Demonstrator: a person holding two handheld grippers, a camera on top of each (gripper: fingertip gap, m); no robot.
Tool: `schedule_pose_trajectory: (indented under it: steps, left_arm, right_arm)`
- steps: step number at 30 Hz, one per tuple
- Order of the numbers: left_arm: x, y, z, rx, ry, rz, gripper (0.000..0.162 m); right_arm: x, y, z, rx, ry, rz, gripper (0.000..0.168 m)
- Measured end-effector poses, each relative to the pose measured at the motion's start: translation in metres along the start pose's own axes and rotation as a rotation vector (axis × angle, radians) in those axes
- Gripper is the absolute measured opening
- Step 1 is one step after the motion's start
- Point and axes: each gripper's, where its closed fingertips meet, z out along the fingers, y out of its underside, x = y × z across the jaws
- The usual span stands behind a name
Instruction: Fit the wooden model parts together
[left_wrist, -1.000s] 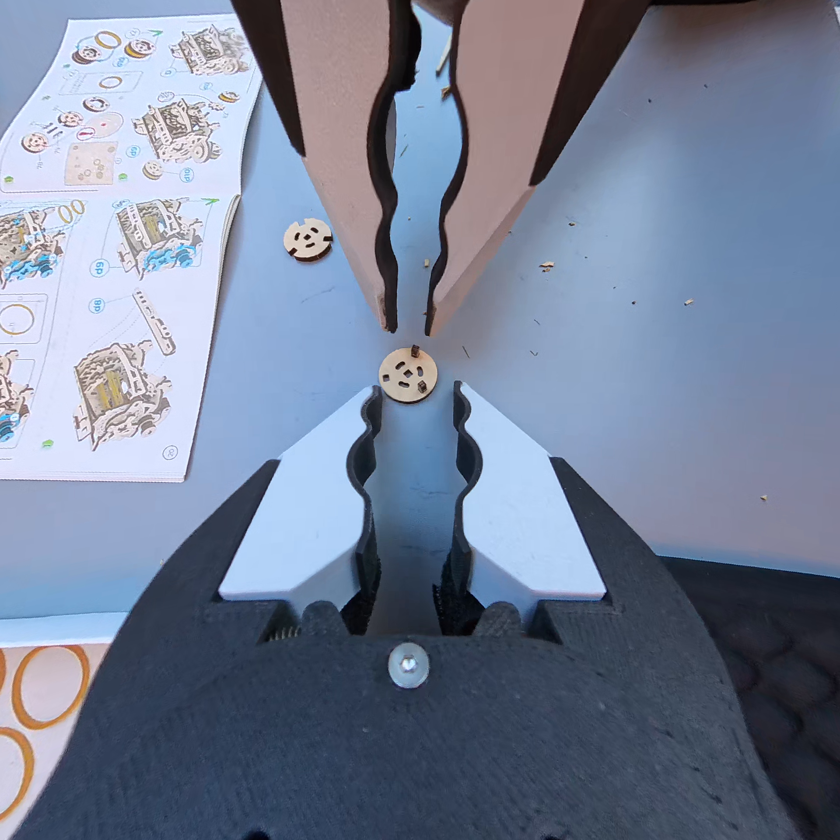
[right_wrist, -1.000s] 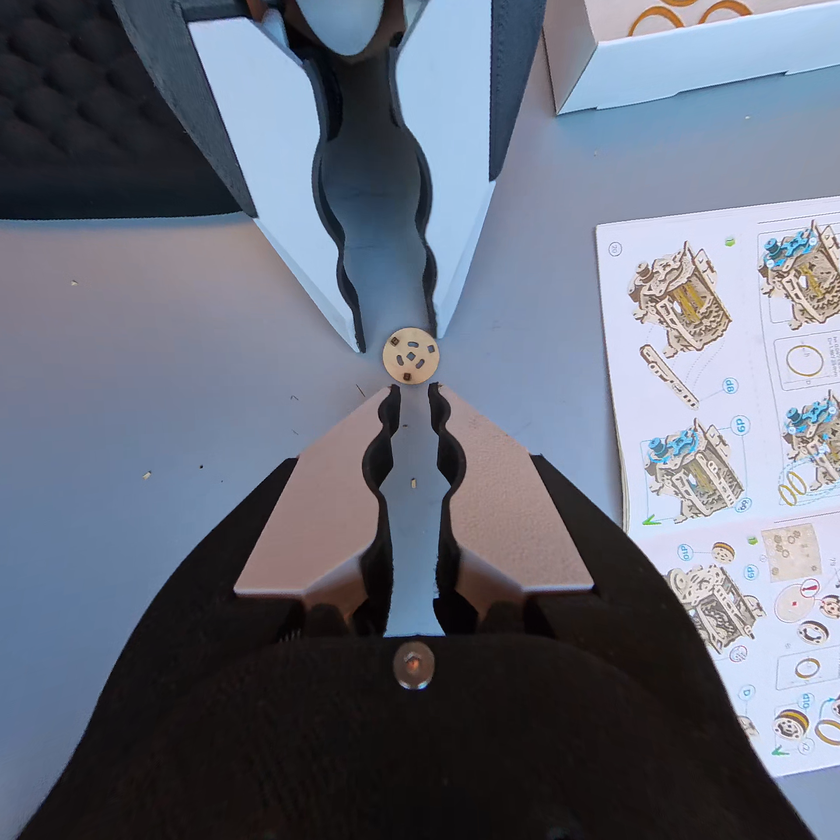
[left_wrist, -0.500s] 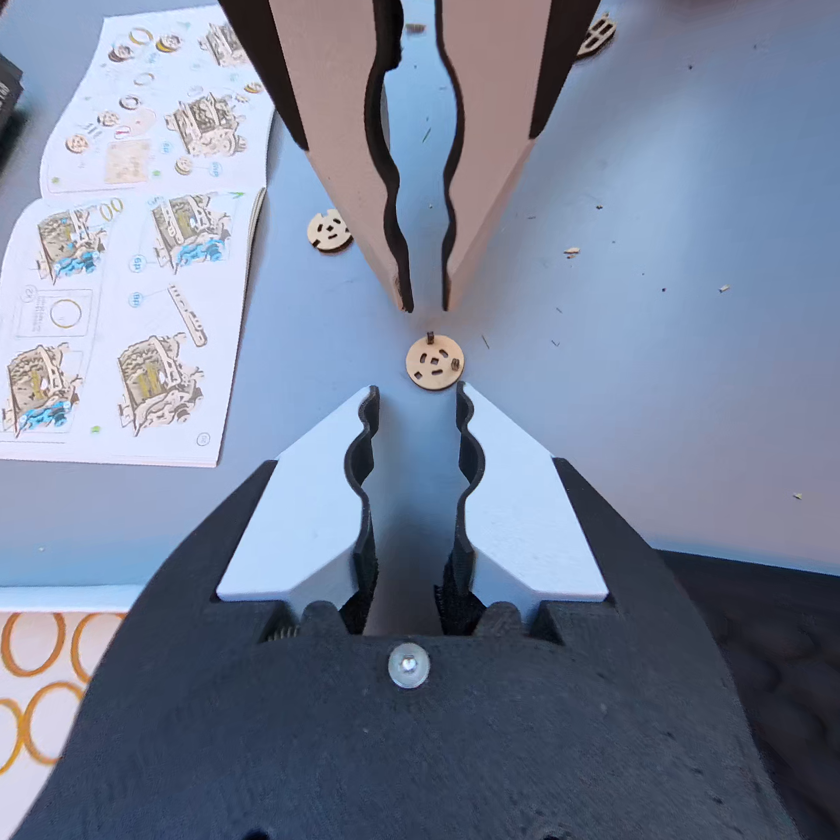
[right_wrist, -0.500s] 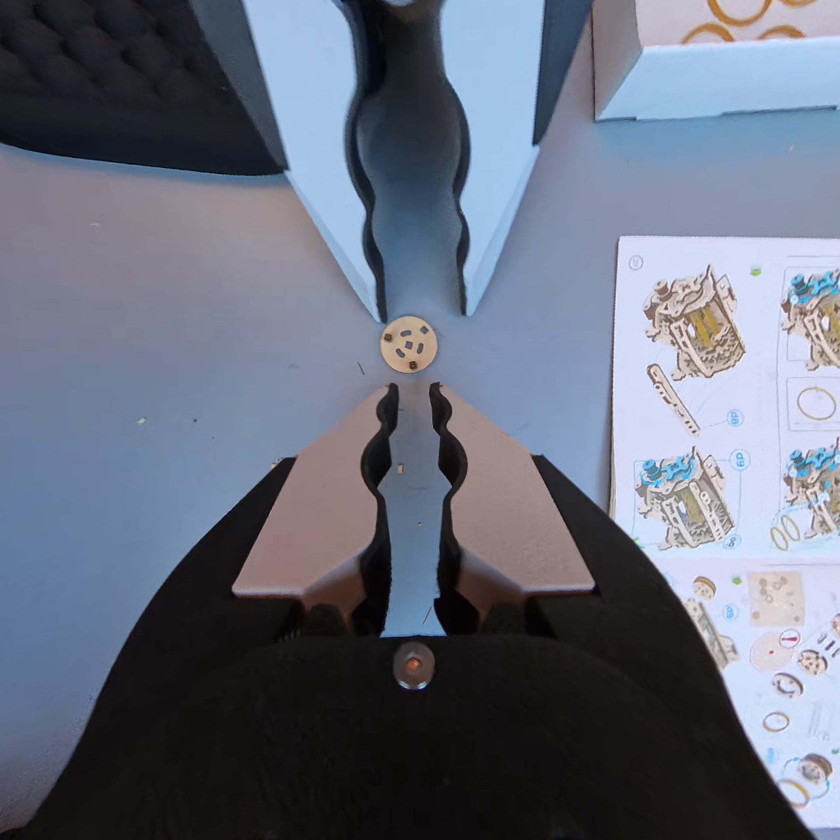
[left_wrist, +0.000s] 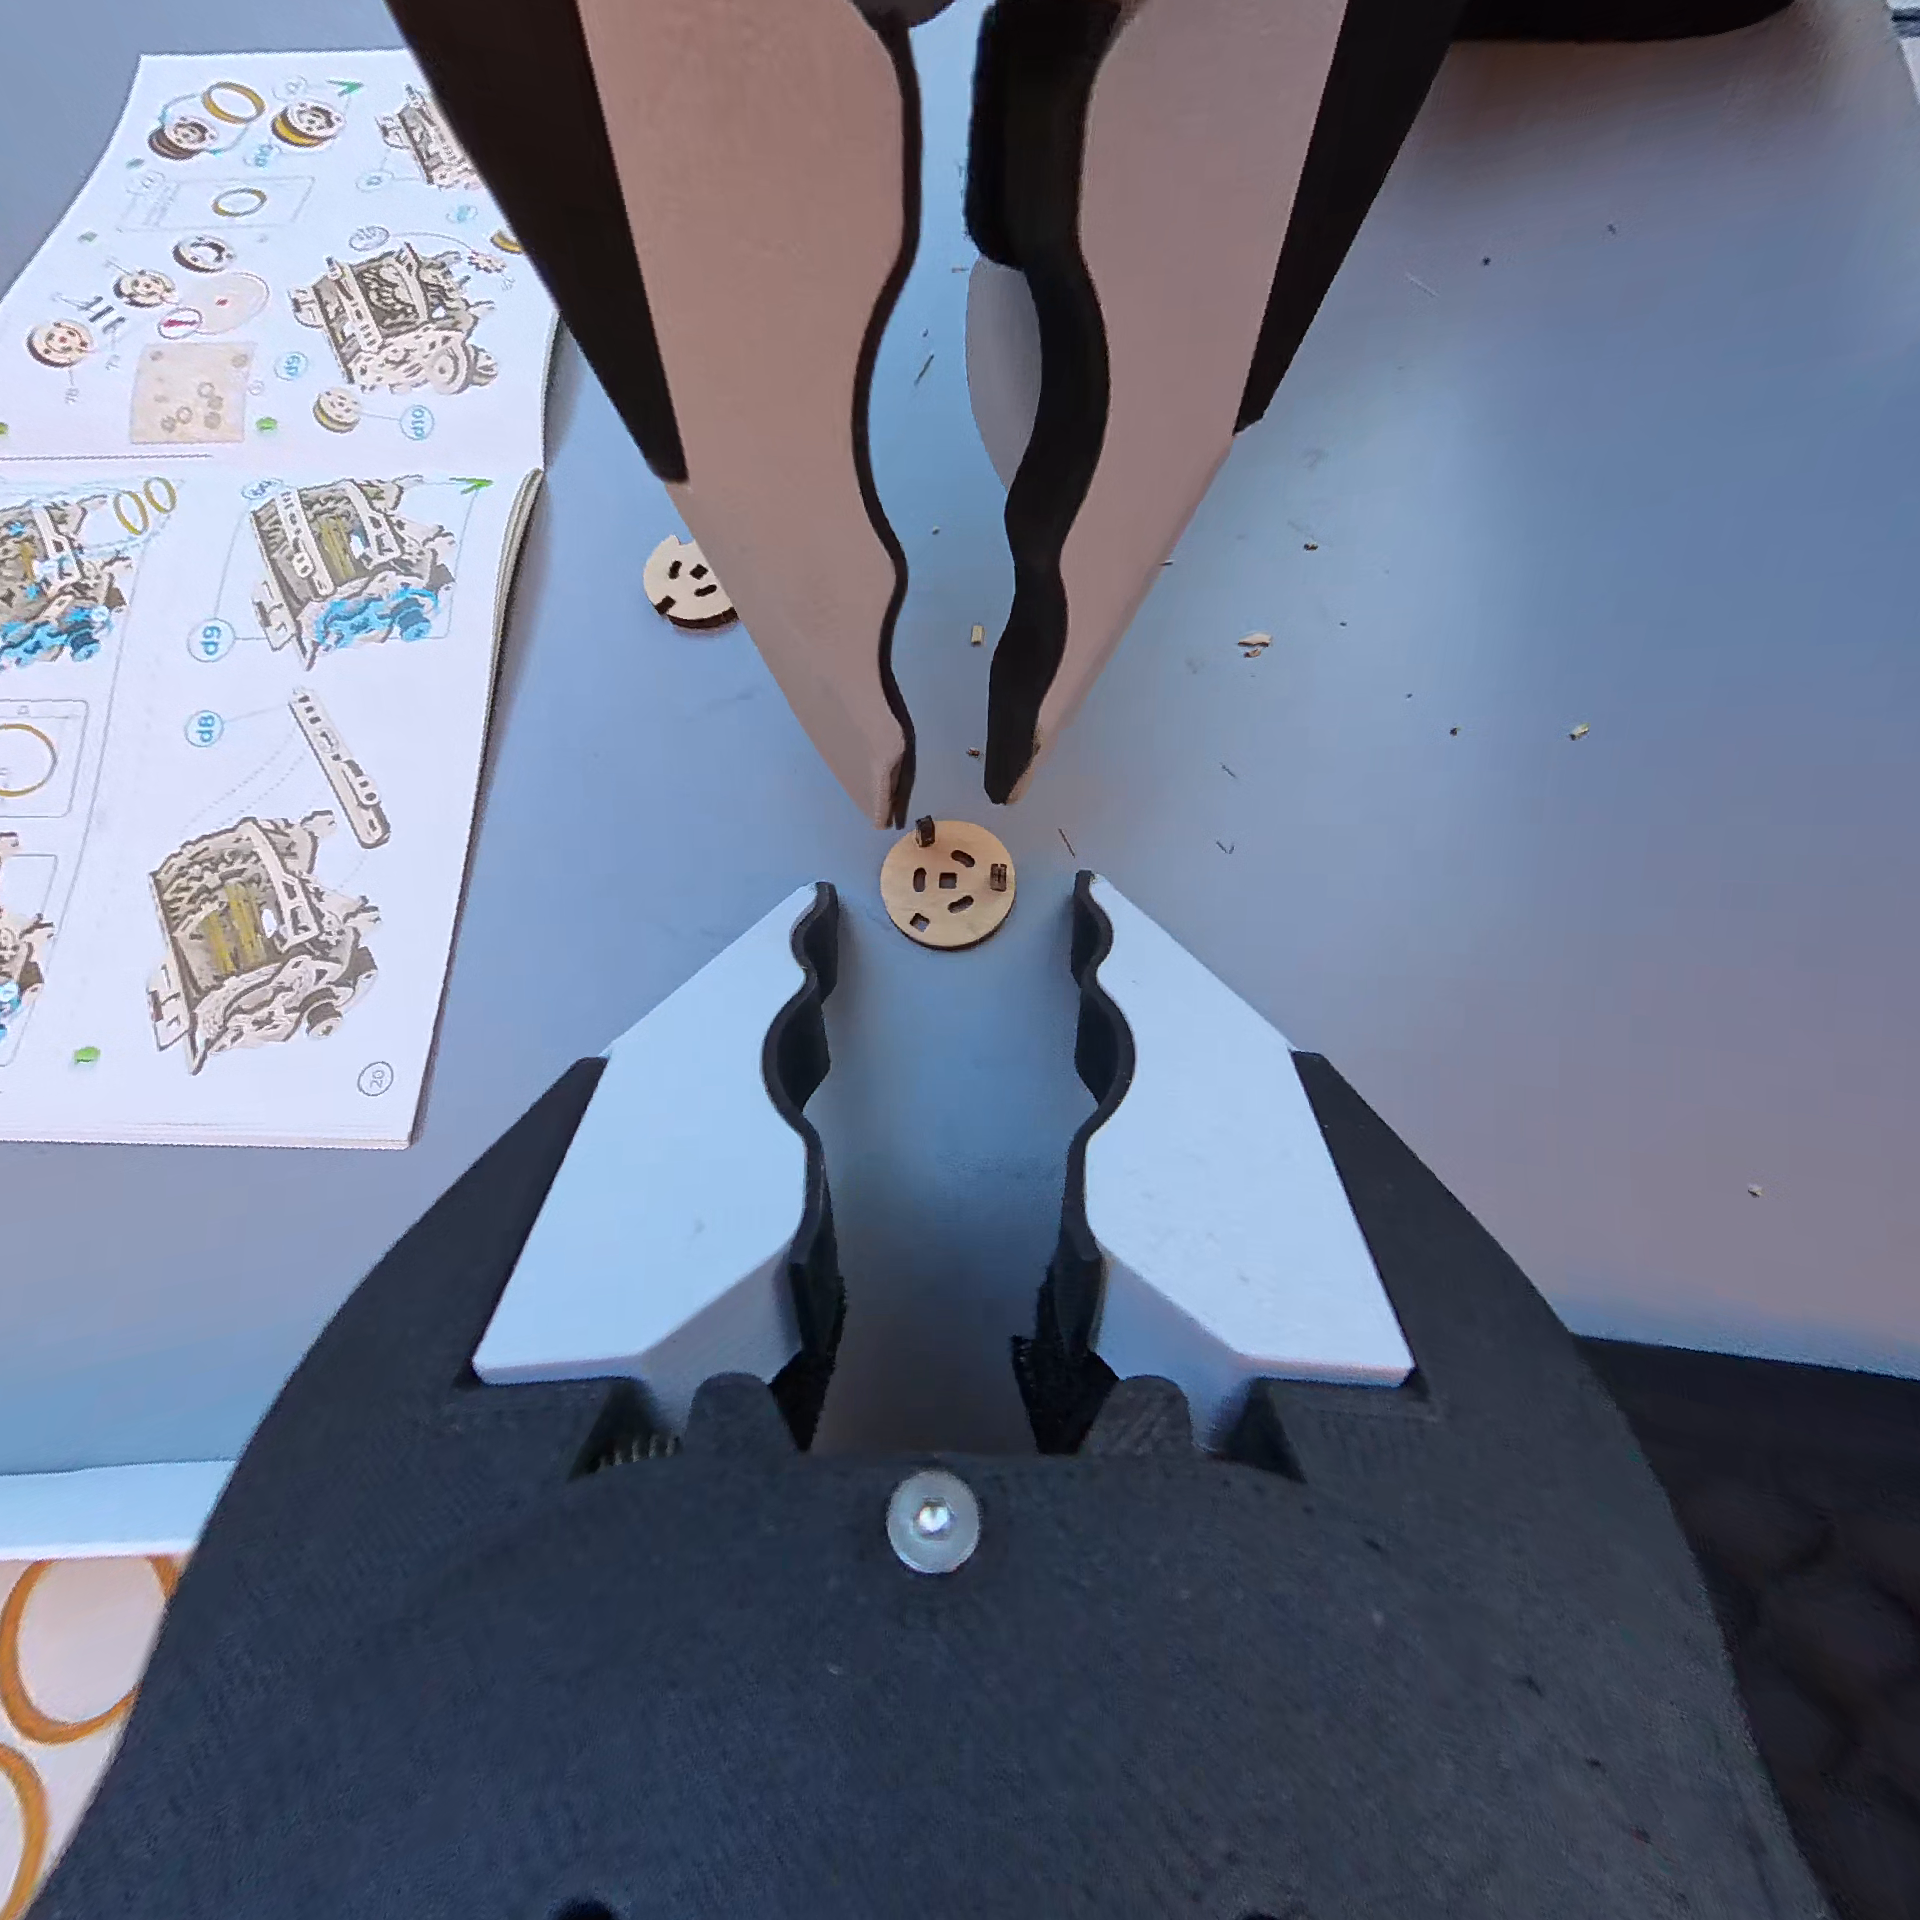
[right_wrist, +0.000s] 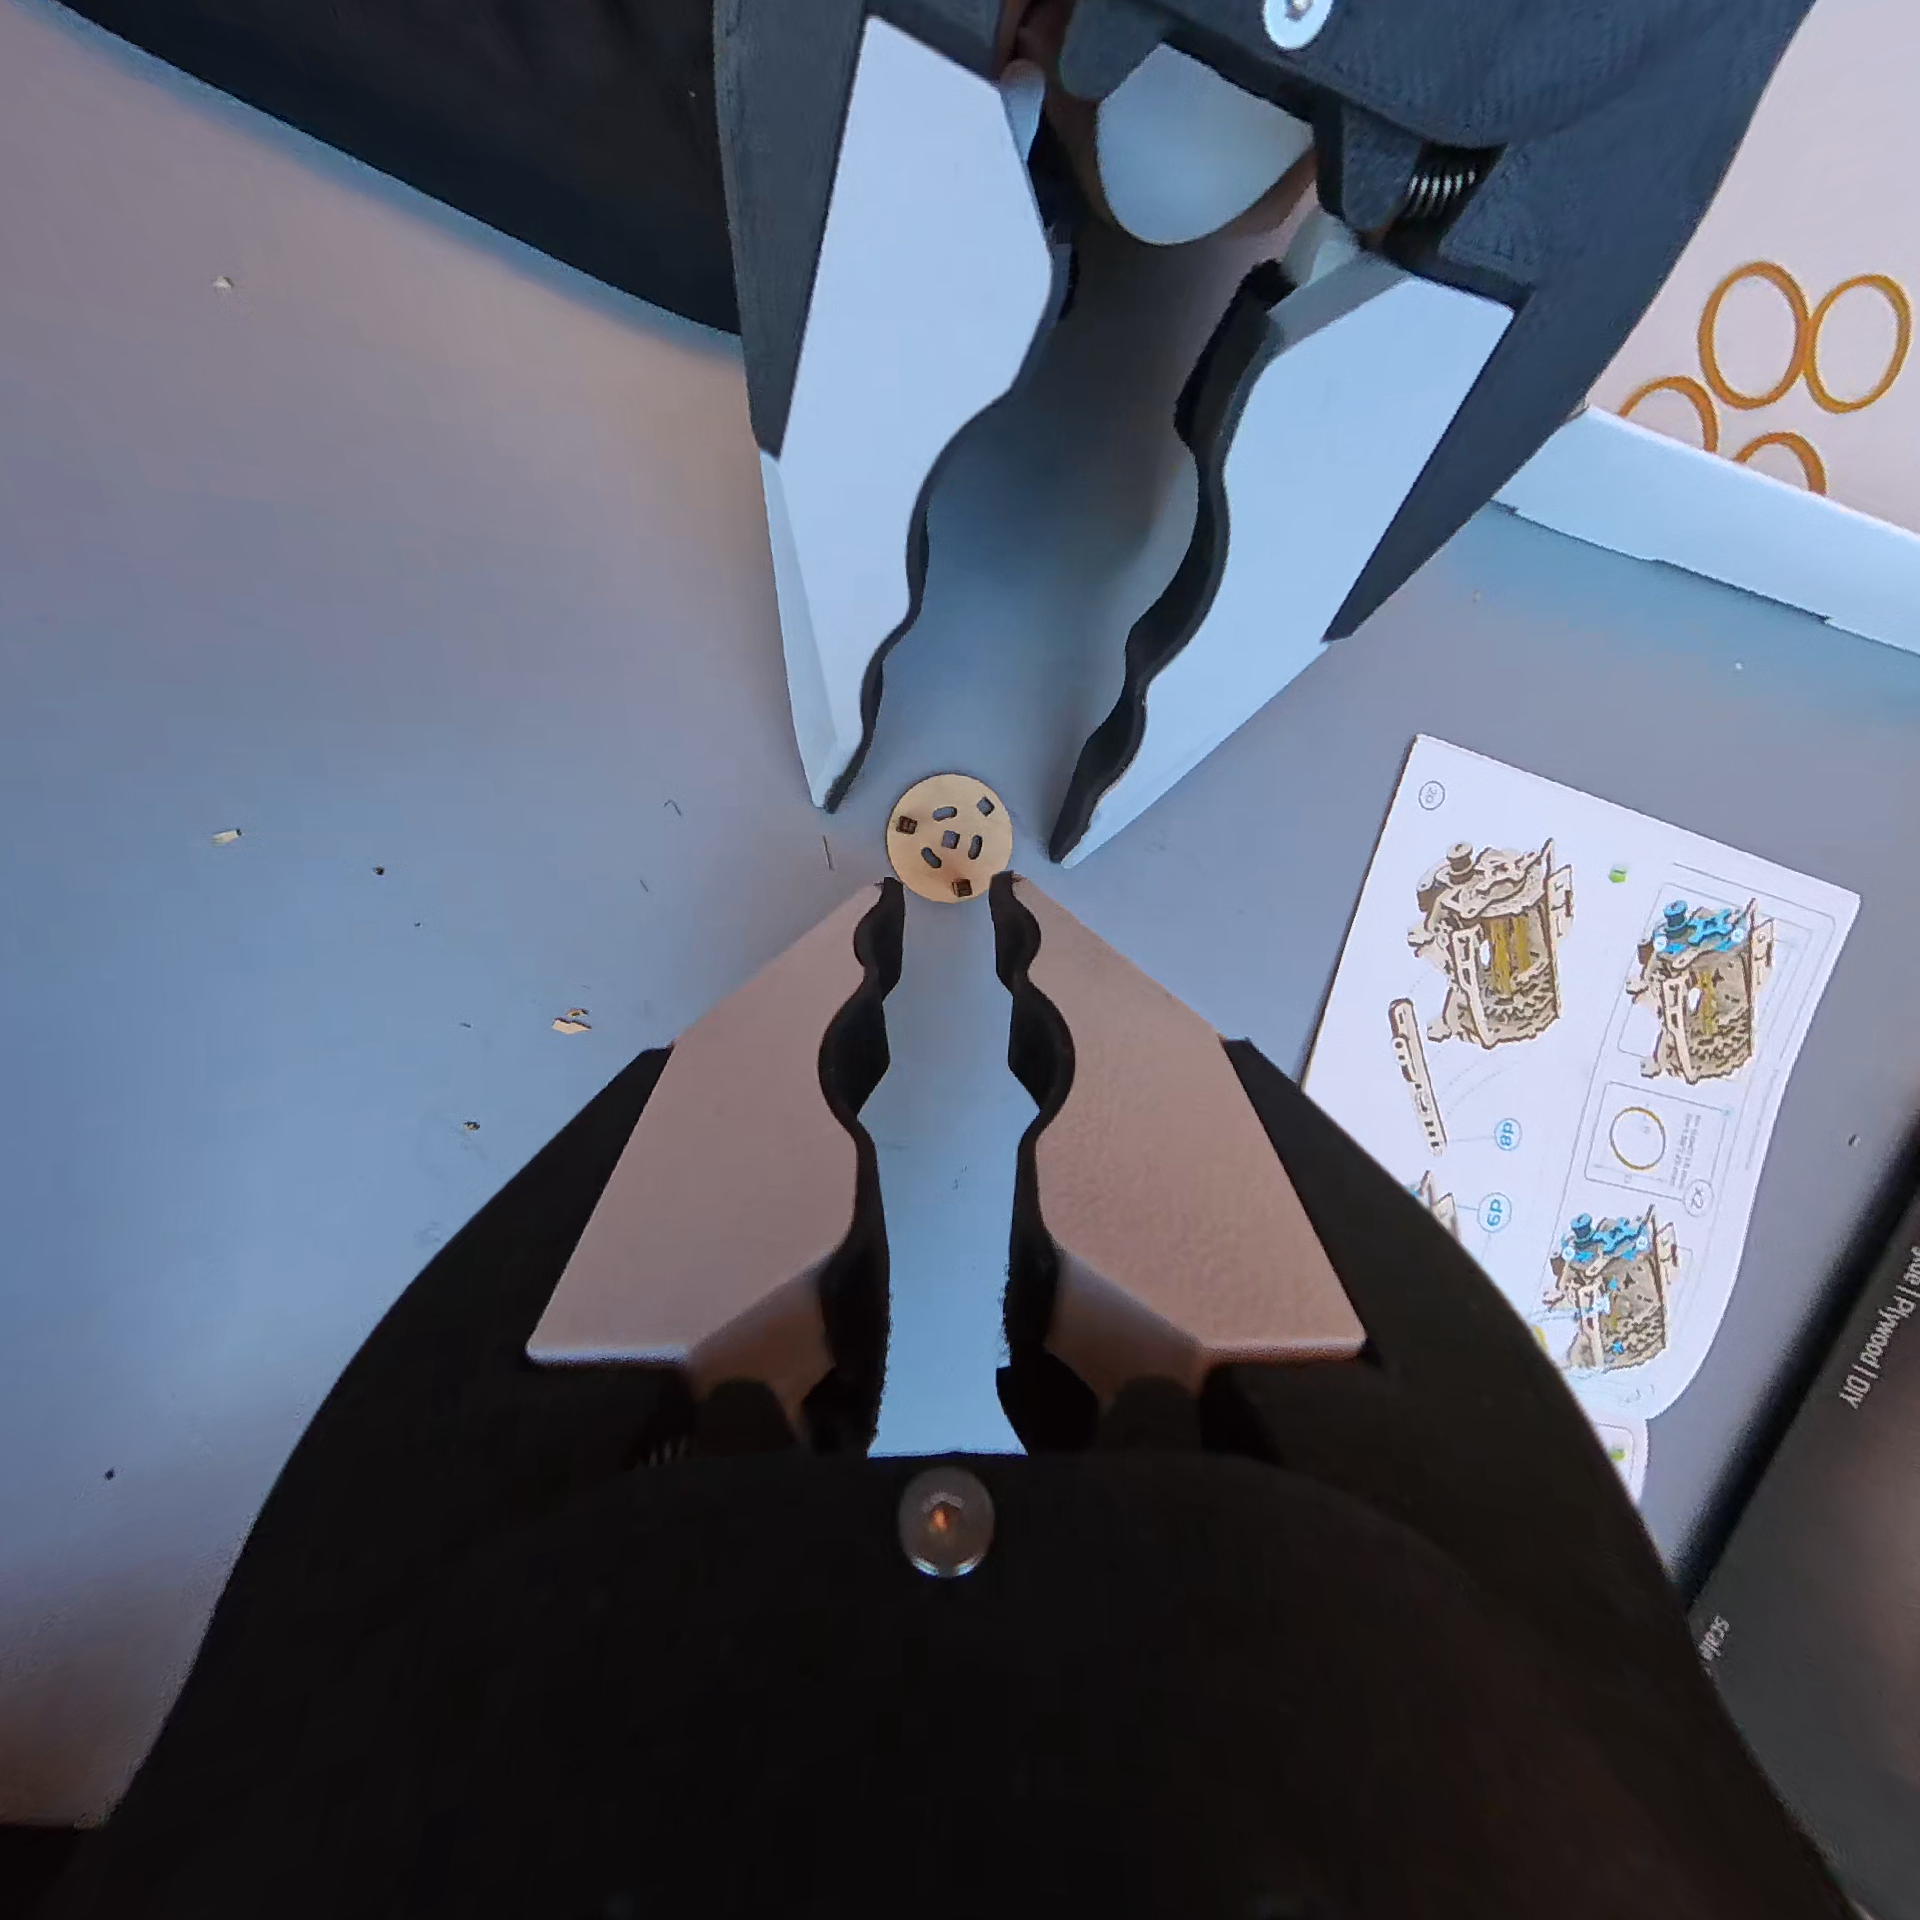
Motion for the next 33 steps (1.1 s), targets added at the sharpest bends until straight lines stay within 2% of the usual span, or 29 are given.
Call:
schedule_pose_trajectory:
  steps: [12,33]
  left_arm:
    - [-0.0023,0.0000,0.0000,0.002,-0.002,0.000,0.036]
    - [-0.0016,-0.0002,0.0000,0.002,0.002,0.005,0.034]
  right_arm:
    - [0.0021,0.0013,0.0036,0.006,-0.030,-0.077,0.006]
    - [0.0043,0.0036,0.0066,-0.009,-0.031,-0.084,0.002]
